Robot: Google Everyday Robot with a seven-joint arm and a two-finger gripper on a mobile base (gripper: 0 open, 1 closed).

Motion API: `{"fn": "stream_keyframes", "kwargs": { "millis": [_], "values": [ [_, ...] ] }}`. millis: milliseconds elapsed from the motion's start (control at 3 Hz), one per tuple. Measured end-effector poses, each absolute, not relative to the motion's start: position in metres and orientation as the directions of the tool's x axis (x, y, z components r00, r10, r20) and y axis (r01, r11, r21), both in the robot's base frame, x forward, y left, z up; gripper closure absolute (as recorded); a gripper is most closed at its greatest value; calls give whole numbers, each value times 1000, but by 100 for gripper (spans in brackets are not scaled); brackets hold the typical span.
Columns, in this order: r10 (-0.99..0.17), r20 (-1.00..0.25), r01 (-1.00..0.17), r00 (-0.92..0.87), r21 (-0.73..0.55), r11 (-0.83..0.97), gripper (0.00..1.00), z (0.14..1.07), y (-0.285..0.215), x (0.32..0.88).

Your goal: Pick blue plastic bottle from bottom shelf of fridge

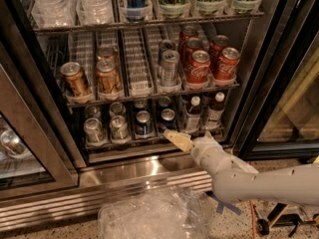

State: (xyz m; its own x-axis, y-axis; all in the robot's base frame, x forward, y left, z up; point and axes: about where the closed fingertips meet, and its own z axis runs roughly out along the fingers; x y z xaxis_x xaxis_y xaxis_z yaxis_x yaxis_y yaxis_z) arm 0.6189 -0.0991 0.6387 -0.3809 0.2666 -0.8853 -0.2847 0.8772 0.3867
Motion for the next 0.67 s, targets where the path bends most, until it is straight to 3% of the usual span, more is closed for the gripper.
{"fn": "stream_keyframes", "kwargs": {
  "millis": [667],
  "values": [
    [210, -944, -320, -254, 287, 903, 0, 615, -55, 606]
  ]
}}
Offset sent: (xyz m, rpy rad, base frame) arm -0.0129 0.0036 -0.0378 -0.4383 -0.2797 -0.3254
